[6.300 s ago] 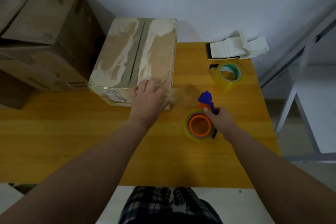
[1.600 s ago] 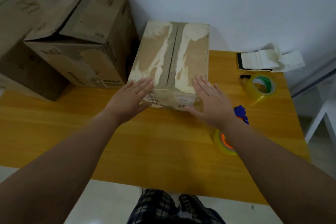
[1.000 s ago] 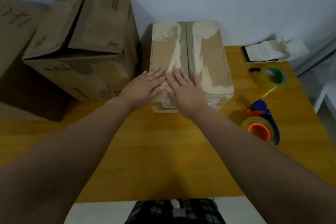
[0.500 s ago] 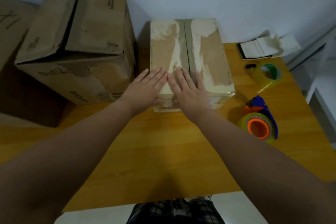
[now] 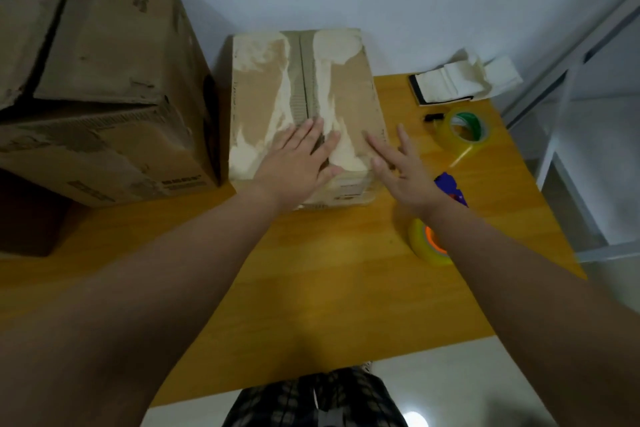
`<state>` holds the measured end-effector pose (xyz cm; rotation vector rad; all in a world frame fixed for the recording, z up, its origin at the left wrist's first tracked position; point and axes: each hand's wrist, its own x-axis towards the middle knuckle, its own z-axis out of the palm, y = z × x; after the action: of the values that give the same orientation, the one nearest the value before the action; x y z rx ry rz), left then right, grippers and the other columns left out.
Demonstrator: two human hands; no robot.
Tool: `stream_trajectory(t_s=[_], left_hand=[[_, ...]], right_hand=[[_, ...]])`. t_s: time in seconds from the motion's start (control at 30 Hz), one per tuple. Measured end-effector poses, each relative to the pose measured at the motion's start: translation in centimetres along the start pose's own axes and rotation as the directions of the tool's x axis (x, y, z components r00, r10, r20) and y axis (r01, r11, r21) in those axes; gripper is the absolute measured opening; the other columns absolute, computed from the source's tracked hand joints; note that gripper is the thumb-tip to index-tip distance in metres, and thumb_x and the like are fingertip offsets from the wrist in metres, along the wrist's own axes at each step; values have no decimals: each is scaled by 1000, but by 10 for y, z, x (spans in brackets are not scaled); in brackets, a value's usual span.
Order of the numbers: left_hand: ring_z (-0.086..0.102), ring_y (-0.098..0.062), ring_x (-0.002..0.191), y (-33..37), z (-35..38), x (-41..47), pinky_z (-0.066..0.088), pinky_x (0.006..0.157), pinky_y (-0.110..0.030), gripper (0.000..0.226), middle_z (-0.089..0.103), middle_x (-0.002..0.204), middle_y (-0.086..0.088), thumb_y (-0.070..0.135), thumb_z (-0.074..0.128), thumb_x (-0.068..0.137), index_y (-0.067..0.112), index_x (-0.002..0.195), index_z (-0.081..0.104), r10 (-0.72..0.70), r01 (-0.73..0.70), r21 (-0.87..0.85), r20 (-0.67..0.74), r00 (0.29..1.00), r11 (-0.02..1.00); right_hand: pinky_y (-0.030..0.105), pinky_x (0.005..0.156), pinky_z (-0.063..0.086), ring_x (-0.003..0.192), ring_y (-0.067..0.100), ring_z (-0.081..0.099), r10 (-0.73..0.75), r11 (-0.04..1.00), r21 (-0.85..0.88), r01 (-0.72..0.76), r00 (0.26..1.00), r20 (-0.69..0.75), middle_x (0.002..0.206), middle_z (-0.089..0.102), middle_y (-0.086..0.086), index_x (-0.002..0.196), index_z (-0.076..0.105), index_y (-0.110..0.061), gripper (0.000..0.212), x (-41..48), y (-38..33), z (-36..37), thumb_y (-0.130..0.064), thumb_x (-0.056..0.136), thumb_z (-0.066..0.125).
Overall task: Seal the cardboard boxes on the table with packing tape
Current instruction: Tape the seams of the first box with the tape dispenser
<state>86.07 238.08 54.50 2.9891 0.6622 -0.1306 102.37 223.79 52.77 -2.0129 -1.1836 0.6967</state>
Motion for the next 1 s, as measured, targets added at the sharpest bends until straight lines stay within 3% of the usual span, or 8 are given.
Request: stream_trajectory(t_s=[0.1, 0.2, 0.4, 0.53, 0.7, 0.77, 0.83, 1.0], left_hand=[[-2, -25, 146, 0, 8, -1, -3, 117, -40, 84, -2, 158, -14, 63, -13, 78, 19, 150, -5, 10, -6, 135, -32, 999, 991], [5, -31, 145, -2, 15, -2, 0, 116, -43, 85, 4, 156, -20, 65, -2, 83, 13, 150, -3, 49, -33, 248, -59, 997, 968], [0, -32, 145, 4, 13, -5, 0, 117, -44, 92, -2, 157, -18, 68, 26, 84, 13, 150, -6, 15, -10, 275, -17, 1000, 962], [-5, -24, 145, 27, 1, 4, -5, 117, -42, 87, -3, 158, -10, 69, 2, 83, 13, 150, -2, 36, -25, 204, -51, 998, 979], [-8, -19, 145, 63, 6, 41, -8, 116, -37, 73, -7, 158, -6, 55, 8, 93, 11, 150, -5, 53, -47, 166, -32, 998, 985], [-6, -20, 145, 60, 12, 40, -7, 116, -37, 74, -6, 158, -8, 54, 0, 90, 9, 149, -6, 80, -68, 220, -46, 996, 973], [-3, -22, 146, 56, 14, 35, -5, 116, -38, 74, -4, 158, -9, 52, -5, 90, 8, 149, -7, 122, -104, 268, -52, 991, 958], [2, -20, 146, 30, 15, 10, -1, 117, -38, 73, 0, 158, -8, 54, -4, 91, 9, 149, -7, 72, -54, 292, -50, 996, 955]], right_hand=[[20, 108, 32, 134, 7, 29, -85, 986, 140, 90, 996, -37, 152, 30, 1, 140, 35, -46, 48, -1, 8, 8, -45, 94, 48], [2, 98, 27, 130, 7, 33, -205, 978, 17, 206, 978, -48, 150, 34, 3, 144, 33, -37, 57, 1, 20, 12, -46, 91, 51], [46, 113, 28, 141, 18, 24, -158, 971, -169, 169, 985, 74, 156, 22, -2, 146, 13, -48, 72, -2, 18, 3, -56, 86, 51], [16, 108, 23, 136, -9, 20, -26, 952, 306, 0, 996, 82, 152, 18, -22, 148, -1, -44, 57, -7, 2, -4, -55, 98, 23], [-1, 90, 30, 133, -2, 24, 160, 871, 453, -192, 981, 107, 156, 19, -10, 151, 11, -33, 53, 1, -11, 8, -47, 102, 22], [24, 113, 22, 143, 8, 12, 230, 885, 393, -248, 969, 93, 159, 8, -6, 151, 6, -37, 56, 4, -6, 11, -54, 99, 20], [52, 117, 4, 147, 20, 2, 356, 906, 240, -350, 934, 16, 160, -3, -1, 149, -6, -40, 64, 4, 1, 16, -62, 95, 20], [56, 110, -13, 146, 25, 3, 355, 932, 158, -327, 910, -213, 160, -3, -1, 147, -17, -37, 72, 0, -2, 29, -66, 93, 20]])
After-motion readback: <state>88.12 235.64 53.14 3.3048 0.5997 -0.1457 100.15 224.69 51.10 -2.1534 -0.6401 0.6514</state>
